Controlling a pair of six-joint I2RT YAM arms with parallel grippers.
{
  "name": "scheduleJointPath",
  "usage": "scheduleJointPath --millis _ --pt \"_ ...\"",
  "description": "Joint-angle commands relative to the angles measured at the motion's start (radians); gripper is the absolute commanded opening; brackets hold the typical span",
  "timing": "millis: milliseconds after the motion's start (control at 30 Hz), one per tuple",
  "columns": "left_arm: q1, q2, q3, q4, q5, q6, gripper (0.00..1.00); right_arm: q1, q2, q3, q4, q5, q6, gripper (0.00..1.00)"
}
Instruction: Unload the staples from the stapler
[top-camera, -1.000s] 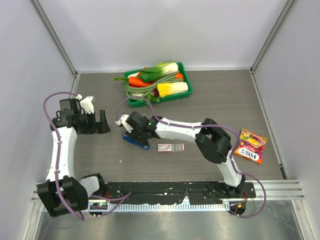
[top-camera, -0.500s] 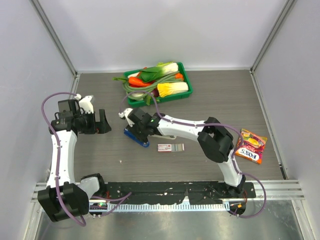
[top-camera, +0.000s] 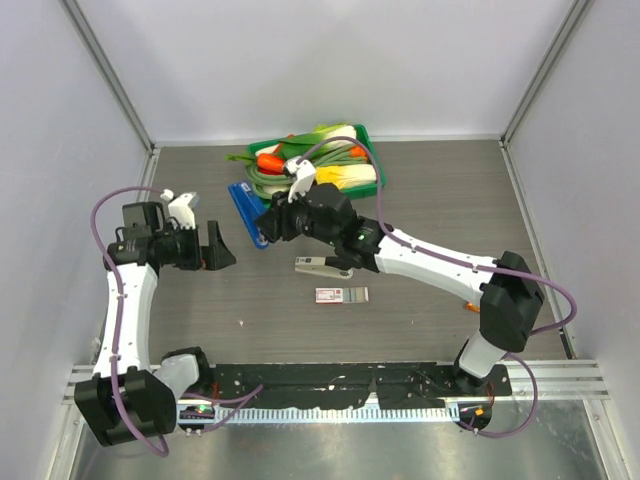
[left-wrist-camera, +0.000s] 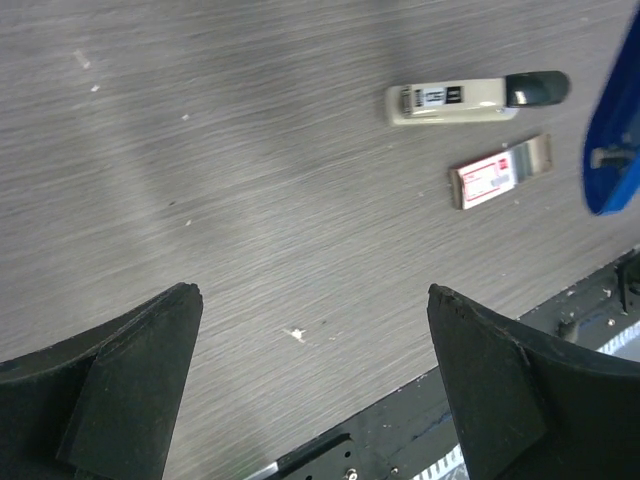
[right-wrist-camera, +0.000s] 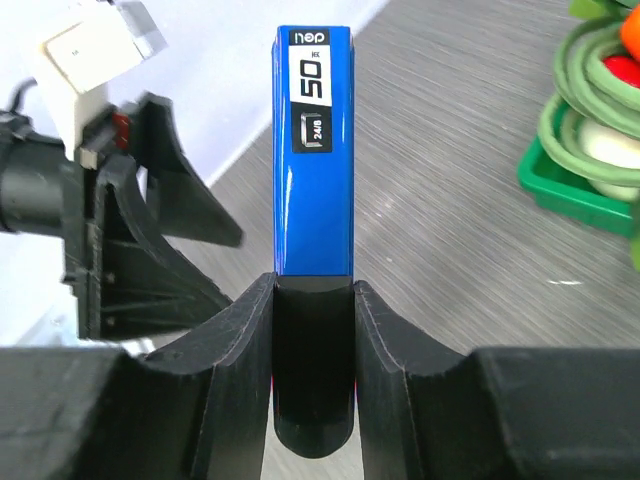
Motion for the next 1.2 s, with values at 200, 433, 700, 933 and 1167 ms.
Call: scheduleJointPath --millis 200,433,700,933,1167 --pt "-0.045 -0.132 -0.06 0.212 0.227 -0.076 1.0 0.025 -0.049 -0.136 0.441 0.006 0.267 0.01" --pt "-0.189 -0.118 -0.107 0.237 0.139 -0.059 1.0 0.05 -0.033 -0.196 0.539 0.053 0.341 0.01" --pt "-0.257 -0.099 -0.124 0.28 0.098 -0.039 0.84 0.053 -0.022 -0.238 0.591 0.035 0.404 0.01" --pt "-0.26 -0.094 -0.137 0.28 0.115 0.012 0.45 0.053 -0.018 -0.278 0.591 -0.019 0.432 0.01" --pt "-0.274 -0.12 -0.141 0.266 0.113 0.071 0.26 0.054 -0.013 -0.308 0.556 -0.039 0.435 0.01"
